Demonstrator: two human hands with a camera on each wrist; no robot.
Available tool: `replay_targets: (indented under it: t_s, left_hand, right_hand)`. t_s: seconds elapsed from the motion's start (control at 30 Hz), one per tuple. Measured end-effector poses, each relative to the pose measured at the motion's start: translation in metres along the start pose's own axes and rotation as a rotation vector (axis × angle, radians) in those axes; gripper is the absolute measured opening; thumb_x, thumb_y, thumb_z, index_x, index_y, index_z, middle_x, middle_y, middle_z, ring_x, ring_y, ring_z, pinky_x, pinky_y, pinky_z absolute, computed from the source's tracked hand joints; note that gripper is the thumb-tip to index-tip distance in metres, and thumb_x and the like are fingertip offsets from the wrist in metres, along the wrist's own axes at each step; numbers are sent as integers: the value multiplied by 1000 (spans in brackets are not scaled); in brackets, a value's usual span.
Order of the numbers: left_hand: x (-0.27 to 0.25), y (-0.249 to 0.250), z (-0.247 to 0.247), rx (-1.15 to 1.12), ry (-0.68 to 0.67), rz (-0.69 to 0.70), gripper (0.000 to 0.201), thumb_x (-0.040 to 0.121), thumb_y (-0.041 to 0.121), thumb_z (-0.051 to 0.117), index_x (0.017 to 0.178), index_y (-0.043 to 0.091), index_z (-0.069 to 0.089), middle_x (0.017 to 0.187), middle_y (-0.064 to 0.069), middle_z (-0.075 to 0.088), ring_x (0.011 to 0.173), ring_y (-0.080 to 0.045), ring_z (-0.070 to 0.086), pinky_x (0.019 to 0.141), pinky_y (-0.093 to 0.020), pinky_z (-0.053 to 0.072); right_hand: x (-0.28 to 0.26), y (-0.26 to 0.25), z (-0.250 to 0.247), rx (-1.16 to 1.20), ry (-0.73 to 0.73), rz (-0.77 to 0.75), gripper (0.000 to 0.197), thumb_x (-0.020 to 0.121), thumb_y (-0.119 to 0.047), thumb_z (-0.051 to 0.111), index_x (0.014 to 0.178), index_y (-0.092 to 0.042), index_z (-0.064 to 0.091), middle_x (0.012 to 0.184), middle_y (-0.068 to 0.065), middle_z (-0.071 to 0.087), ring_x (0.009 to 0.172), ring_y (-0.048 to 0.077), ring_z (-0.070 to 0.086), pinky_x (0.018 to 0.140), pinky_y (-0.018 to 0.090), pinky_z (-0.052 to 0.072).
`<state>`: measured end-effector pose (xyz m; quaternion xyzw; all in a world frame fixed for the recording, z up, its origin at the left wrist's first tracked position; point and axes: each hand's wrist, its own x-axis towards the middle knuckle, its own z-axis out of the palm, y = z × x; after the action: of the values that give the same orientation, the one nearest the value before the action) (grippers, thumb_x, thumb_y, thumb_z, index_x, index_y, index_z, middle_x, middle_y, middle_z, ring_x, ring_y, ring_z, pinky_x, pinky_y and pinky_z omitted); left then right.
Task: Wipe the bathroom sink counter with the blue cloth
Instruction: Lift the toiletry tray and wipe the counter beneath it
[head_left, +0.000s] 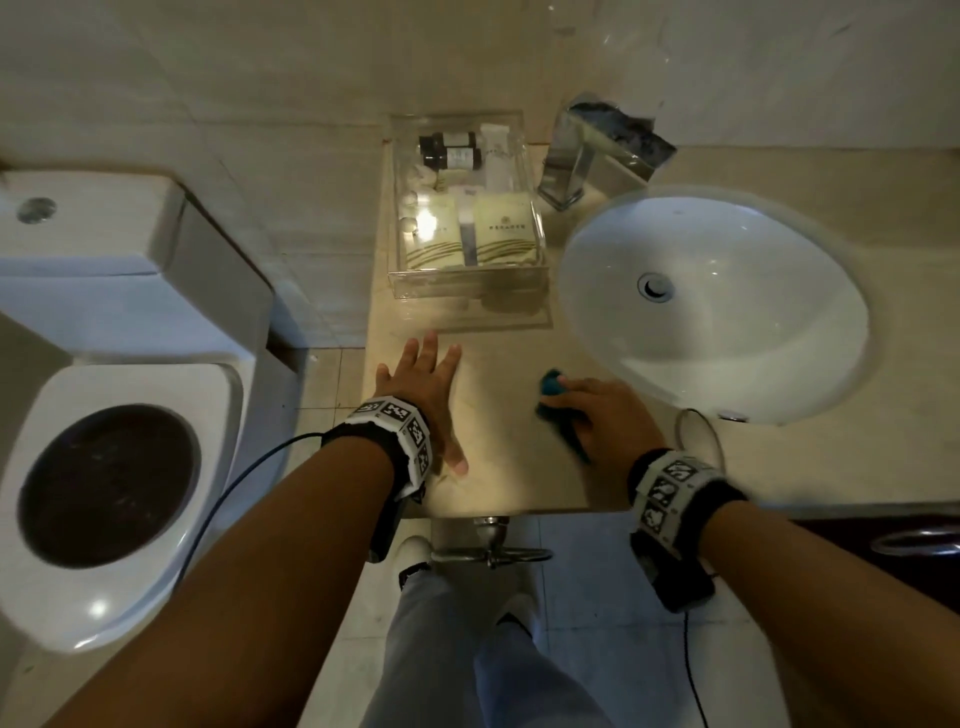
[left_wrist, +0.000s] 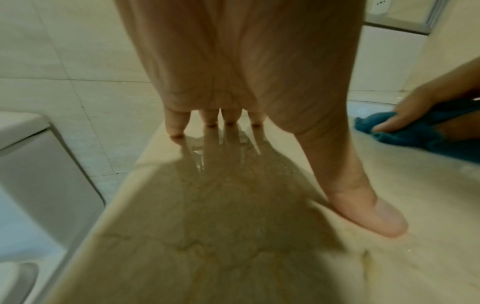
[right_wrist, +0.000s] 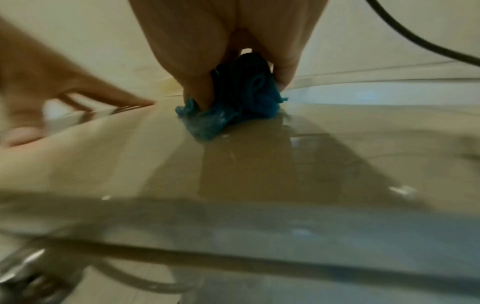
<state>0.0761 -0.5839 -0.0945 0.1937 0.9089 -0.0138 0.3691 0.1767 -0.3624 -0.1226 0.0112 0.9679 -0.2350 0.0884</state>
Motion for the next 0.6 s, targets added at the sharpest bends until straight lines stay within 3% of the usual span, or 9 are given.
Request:
replay_targets:
  t_s: [0.1,0.17,0.23,0.3,0.37,0.5,0.6]
  left_hand:
    - [-1,1,1,-5,17,2,152,42,50,89,148,27,-17,154,-4,-30,143,-26,-21,114,-56,1]
    - [-1,0,3,-4,23,4,152,42,50,90,149,27,-17,154,-3,-30,143,-26,-21,114,-56,0]
    - [0,-1,4,-8,30,6,152,42,49,90,149,27,-16,154,-3,-30,143,-26,-22,114,-55,0]
    - [0,-2,4,-6,40,10,151,43,49,89,148,28,-16,153,-3,-30,143,-26,-22,114,-55,0]
    - [1,-3,6,0,51,16,151,42,50,89,148,28,-16,153,-3,-30,143,-26,-22,114,-55,-1]
    - [1,-7,10,14,89,36,150,42,57,86,149,28,-16,154,-2,-29,144,-26,-20,115,-54,-1]
    - [-5,-14,19,18,117,81,143,49,66,80,150,25,-13,156,-5,-24,145,-26,-16,116,-49,0]
  right_hand:
    - [-22,27,-22,121,195,230,31,82,-1,59,109,-13,69,119,17,64,107,34,61,99,28,40]
    - [-32,27,-23,144,276,295,31,83,1,56,110,-9,68,111,21,66,99,37,63,90,26,42]
    - [-29,20,-11,147,298,301,30,85,1,55,110,-9,68,112,20,65,98,36,63,90,24,41]
    - [-19,6,7,137,214,254,32,86,-3,56,113,-15,67,125,16,60,105,37,60,99,36,44]
    - [-11,-17,24,96,118,161,32,84,-9,59,113,-21,66,131,11,57,104,37,59,94,44,48]
    - [-13,-57,33,5,4,-8,35,81,-32,50,112,-26,67,133,2,56,97,34,55,88,37,43]
    - [-18,-46,22,-52,-36,-59,29,85,-25,58,112,-29,66,131,-1,58,101,34,55,88,40,47]
